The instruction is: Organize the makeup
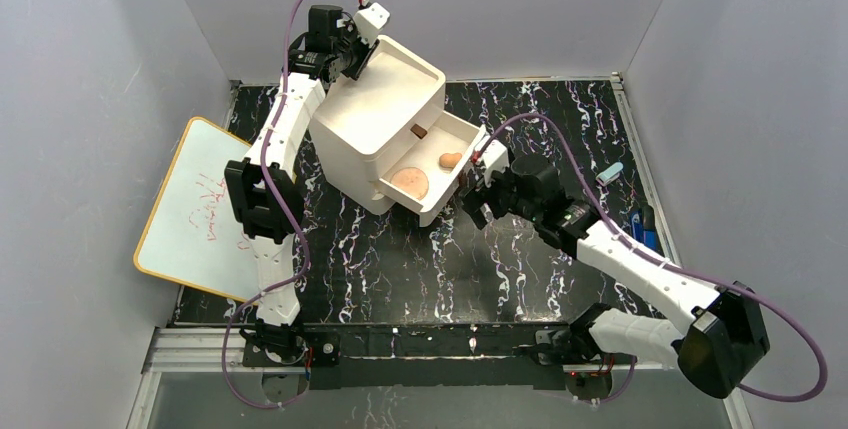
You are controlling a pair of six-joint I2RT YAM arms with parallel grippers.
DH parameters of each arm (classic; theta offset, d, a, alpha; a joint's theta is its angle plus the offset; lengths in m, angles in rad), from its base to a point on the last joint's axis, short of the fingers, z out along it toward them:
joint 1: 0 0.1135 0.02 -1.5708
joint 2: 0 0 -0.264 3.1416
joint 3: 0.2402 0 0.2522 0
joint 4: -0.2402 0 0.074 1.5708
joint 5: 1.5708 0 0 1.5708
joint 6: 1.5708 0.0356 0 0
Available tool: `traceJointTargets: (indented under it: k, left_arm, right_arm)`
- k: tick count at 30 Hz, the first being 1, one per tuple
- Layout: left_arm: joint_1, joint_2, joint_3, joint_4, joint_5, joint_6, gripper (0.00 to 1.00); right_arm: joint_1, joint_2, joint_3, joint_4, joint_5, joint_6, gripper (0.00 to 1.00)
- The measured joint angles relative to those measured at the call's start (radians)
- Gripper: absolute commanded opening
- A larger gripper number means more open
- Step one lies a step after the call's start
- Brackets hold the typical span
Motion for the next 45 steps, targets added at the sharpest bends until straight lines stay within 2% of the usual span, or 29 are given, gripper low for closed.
traceJointTargets:
  k: [7,15,24,33,39,45]
  left_arm:
    - [0.000,0.000,0.000,-0.001,0.000,0.000,0.00]
    - [0.000,0.000,0.000,-0.001,0.000,0.000,0.00]
    - [-0.001,0.000,0.000,-0.001,-0.001,0.000,0.00]
    - [-0.002,0.000,0.001,-0.003,-0.002,0.000,0.00]
    - [-0.002,0.000,0.001,-0.004,-0.002,0.000,0.00]
    - [-0.002,0.001,0.001,-0.002,-0.003,0.003,0.00]
  right_arm:
    - [-0.088,0.039,0.023,-0.019,-0.195,-0.018,0.99]
    - [-0.139,0.208,0.035,0.063,-0.313,-0.001,0.99]
    - [-0.149,0.377,0.147,0.169,-0.345,0.017,0.98]
    - [-0.151,0.613,0.303,0.312,-0.414,0.118,0.99]
    - [-0.074,0.737,0.367,0.427,-0.378,0.136,0.98]
    - [-0.013,0.773,0.359,0.480,-0.321,0.163,0.98]
